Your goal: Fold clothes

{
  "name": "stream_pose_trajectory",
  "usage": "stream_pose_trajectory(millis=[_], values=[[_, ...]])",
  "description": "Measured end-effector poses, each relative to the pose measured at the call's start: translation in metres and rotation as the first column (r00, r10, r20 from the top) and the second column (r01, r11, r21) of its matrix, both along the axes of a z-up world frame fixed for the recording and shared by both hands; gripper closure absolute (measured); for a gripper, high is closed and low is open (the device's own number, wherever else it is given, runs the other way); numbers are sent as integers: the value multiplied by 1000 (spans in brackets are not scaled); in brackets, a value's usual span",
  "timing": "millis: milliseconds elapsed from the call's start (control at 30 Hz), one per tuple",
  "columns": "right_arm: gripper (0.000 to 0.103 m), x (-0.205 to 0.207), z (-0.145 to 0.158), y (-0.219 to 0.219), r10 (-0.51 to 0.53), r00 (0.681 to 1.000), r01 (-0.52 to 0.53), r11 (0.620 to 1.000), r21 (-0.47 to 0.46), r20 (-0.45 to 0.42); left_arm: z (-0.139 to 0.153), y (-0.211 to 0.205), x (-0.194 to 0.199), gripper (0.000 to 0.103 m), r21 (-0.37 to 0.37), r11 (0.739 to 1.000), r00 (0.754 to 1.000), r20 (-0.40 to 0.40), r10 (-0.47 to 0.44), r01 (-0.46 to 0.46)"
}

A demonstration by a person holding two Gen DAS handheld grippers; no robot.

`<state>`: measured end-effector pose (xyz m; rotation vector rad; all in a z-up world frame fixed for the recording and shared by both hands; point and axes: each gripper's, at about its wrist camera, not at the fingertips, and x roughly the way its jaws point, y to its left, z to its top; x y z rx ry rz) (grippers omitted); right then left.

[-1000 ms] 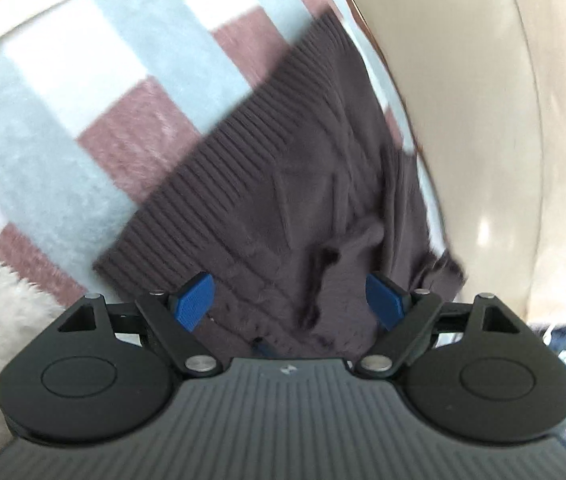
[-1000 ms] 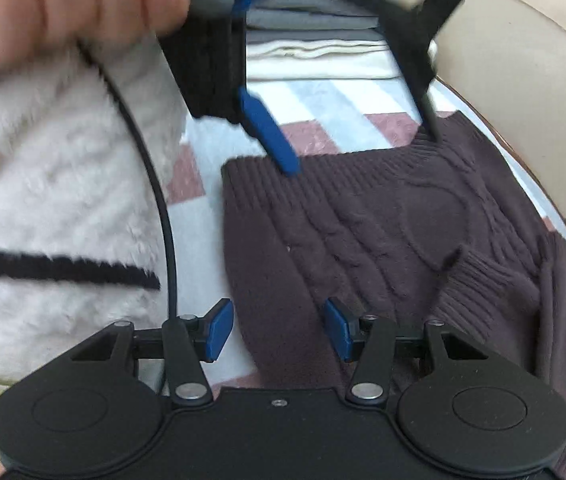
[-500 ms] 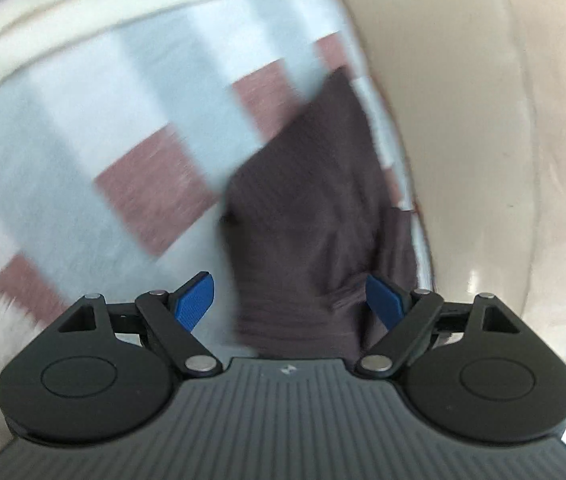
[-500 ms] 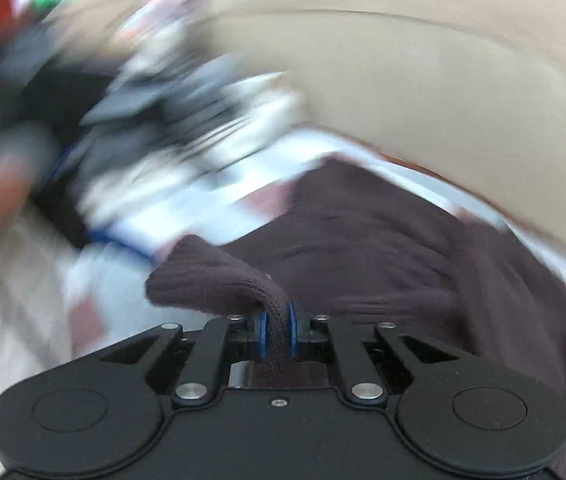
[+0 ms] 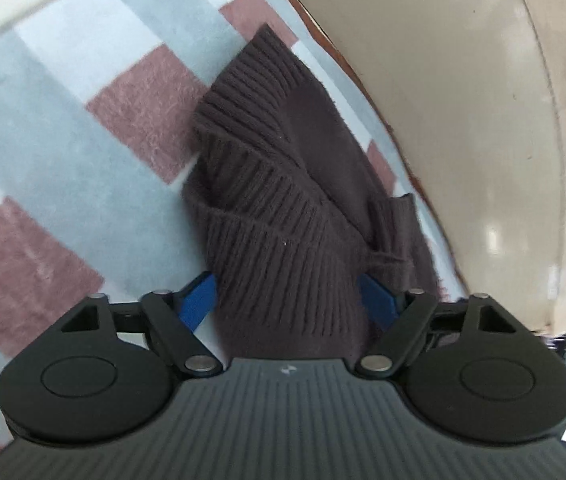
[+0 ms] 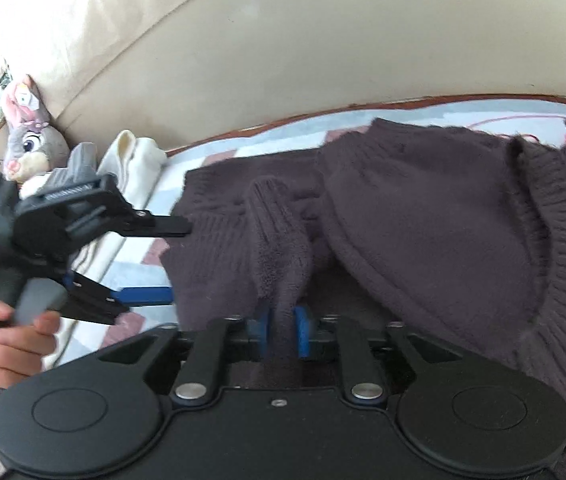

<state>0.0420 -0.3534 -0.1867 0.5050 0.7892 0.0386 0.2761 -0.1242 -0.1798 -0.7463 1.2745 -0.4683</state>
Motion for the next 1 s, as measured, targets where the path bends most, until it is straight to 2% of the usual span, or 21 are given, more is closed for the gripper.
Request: stream_pose_trajectory(millis=[33, 67, 100, 133, 167, 200, 233, 300, 333, 367, 400, 433, 467, 567, 700, 800, 833, 900, 933, 967, 1000], values=[[47, 4, 0, 4, 14, 1000, -14, 1000, -11, 5, -3, 1, 3, 64, -19, 1000, 1000, 5, -7, 7], [45, 9, -1, 9, 34, 999, -34, 999, -31, 9, -7, 2, 6, 76, -23, 1000, 1000, 2, -10, 10], [45, 14, -3, 15, 57, 998, -56, 997, -59, 12, -10, 3, 8, 87, -28, 1000, 1000, -1, -11, 11], [45, 18, -5, 23, 86, 996, -84, 991, -108, 15, -11, 4, 8, 89, -36, 999, 1000, 0, -4, 4], [59, 21, -8, 31, 112, 993, -107, 982, -158, 23, -9, 6, 7, 89, -43, 999, 1000, 5, 4, -3], [80, 17, -6, 37, 131, 990, -119, 973, -198, 53, -4, 8, 5, 89, -35, 999, 1000, 16, 9, -8], [92, 12, -2, 42, 150, 985, -130, 971, -199, 90, 1, 12, 3, 89, -16, 1000, 1000, 26, 18, -17], [92, -4, 15, 55, 223, 957, -196, 969, -152, 187, 8, 28, -4, 85, -3, 998, 997, 25, 66, -66], [92, -11, 25, 62, 270, 935, -248, 961, -124, 231, 9, 38, -7, 78, -8, 995, 995, 17, 101, -101], [92, -14, 30, 72, 328, 917, -309, 944, -114, 226, 9, 48, -9, 72, -13, 991, 991, 7, 135, -135], [92, -14, 28, 80, 376, 905, -367, 926, -85, 196, 5, 56, -6, 53, -29, 986, 986, -16, 165, -165], [92, -13, 26, 86, 409, 897, -406, 912, -53, 171, 0, 65, -4, 45, -45, 980, 980, -39, 194, -196], [92, -12, 19, 87, 391, 908, -393, 919, -15, 152, -4, 73, 0, 45, -59, 973, 974, -63, 218, -222], [92, -8, 2, 81, 344, 933, -353, 931, 94, 101, -11, 70, 10, 45, -66, 980, 979, -89, 184, -190], [92, -13, 5, 78, 322, 939, -341, 918, 204, 121, -12, 50, 14, 40, -33, 992, 990, -86, 115, -119], [92, -18, 6, 77, 300, 943, -329, 905, 271, 143, -15, 39, 17, 39, -37, 996, 992, -95, 83, -87], [92, -19, 4, 77, 301, 943, -330, 902, 277, 143, -16, 37, 18, 30, -51, 995, 992, -91, 82, -87], [92, -15, 0, 76, 302, 944, -328, 904, 275, 135, -22, 34, 21, 23, -101, 989, 991, -94, 94, -104], [92, -15, -3, 73, 286, 950, -310, 907, 284, 125, -23, 34, 21, 25, -115, 986, 989, -97, 111, -122], [92, -14, -6, 70, 272, 955, -295, 909, 293, 117, -21, 29, 21, 27, -108, 989, 993, -68, 93, -100], [92, -13, -5, 68, 264, 957, -288, 908, 304, 119, -18, 25, 21, 56, -101, 992, 996, -39, 75, -78]])
